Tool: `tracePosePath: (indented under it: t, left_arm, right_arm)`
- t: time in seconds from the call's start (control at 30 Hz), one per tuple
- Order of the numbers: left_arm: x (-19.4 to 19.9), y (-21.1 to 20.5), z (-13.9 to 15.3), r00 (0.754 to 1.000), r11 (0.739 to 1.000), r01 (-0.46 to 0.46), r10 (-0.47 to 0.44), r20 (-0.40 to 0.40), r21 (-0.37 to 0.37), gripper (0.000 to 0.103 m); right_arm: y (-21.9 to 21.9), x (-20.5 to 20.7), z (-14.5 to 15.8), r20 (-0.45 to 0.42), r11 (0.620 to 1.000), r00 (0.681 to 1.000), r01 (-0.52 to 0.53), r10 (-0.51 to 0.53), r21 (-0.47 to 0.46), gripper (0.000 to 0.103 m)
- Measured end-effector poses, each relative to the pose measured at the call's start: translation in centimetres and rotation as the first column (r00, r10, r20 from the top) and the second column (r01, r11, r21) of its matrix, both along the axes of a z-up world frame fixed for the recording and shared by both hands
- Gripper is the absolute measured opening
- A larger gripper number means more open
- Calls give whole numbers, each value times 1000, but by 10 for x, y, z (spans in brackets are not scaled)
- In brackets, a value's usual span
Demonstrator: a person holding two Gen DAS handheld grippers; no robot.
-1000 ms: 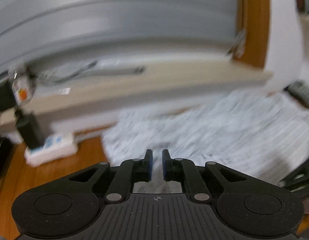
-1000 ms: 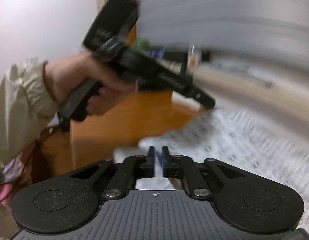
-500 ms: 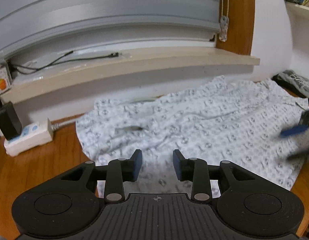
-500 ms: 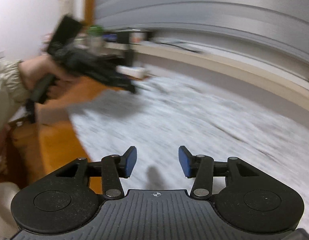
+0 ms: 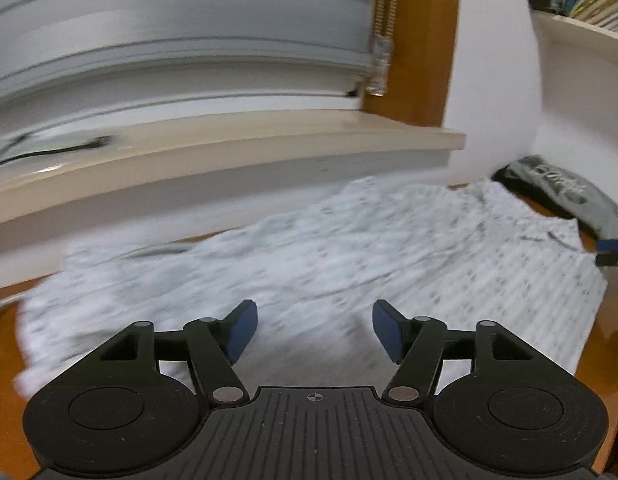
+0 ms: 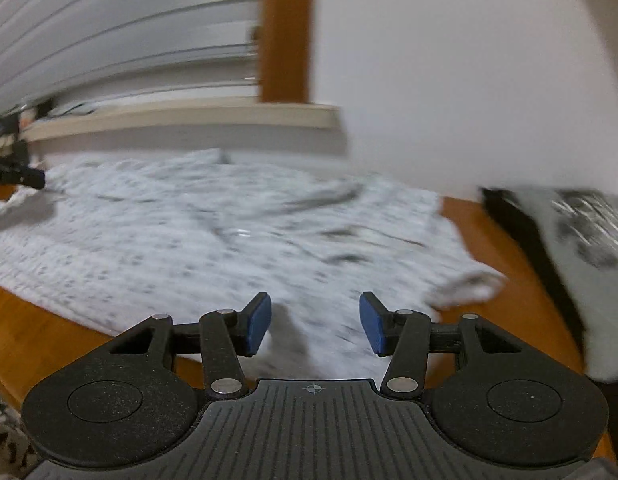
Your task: Fold clothes
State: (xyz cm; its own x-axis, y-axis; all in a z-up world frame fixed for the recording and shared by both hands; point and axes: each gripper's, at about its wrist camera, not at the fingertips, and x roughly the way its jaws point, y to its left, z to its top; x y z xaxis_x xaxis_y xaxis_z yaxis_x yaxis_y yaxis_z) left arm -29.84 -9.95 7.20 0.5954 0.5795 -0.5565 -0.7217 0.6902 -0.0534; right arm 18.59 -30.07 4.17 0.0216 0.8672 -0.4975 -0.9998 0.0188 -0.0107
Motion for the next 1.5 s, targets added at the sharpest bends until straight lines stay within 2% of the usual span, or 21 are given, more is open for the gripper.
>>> tracePosePath:
  t: [0.27,0.5,0.53,0.6,0.67,0.7,0.87,1.03,1.1,1.13,1.17,1.23,1.27,1.3,1.37,1.5]
  left_arm:
    - [90,9,-10,989,989,150,-149,14,-19,67]
    - [169,-3,-16,943,944,331,-330,-49,4,57]
    - [175,-3,-18,939,940,341,-340,-57,2,53]
    - [185,-4,-23,931,934,358,-357,-69,-3,37]
    - [190,-4,-27,929,931,364,-364,-71,-9,3]
    - [190,-4,-29,929,932,363,-363,-70,-11,0]
    - [185,7,-26,949,949,314,-314,0,-21,0]
    - [176,12,-20,959,959,284,-284,-4,-11,2]
    - [172,10,-18,953,953,304,-304,5,-21,17]
    - [172,9,-17,947,947,320,-320,5,-27,33]
    - [172,7,-18,942,942,335,-335,4,-32,42]
    - [177,5,-22,937,937,347,-348,-23,-34,40]
    - [179,4,-24,934,935,353,-355,-37,-35,38]
    - [181,2,-26,931,932,360,-361,-49,-36,34]
    - [181,2,-30,924,925,378,-379,-52,-41,0]
    - [172,7,-26,947,947,321,-320,24,-24,0]
  right_arm:
    - [-7,19,-19,-33,999,999,35,-36,-33,49]
    - [-26,32,-17,-84,997,994,70,-68,13,49]
    - [-30,31,-16,-89,998,994,69,-67,15,49]
    - [-40,30,-15,-95,998,994,58,-56,17,49]
    - [-48,24,-15,-62,999,997,41,-40,17,50]
    - [-50,19,-15,-32,1000,999,24,-23,14,50]
    - [-48,-9,-18,135,998,990,-53,49,27,51]
    - [-33,-18,-23,177,995,979,-98,96,3,51]
    - [-30,-18,-24,181,995,978,-103,102,-7,51]
    - [-29,-17,-25,180,994,978,-105,105,-10,50]
    - [-28,-16,-26,178,995,978,-104,104,-11,49]
    - [-28,-13,-24,162,995,982,-98,96,3,41]
    - [-28,-11,-23,154,995,984,-94,92,10,25]
    - [-28,-10,-21,146,996,985,-91,88,17,15]
    - [-30,-9,-17,144,994,986,-92,83,55,11]
    - [-28,-12,-4,175,987,984,-72,46,143,9]
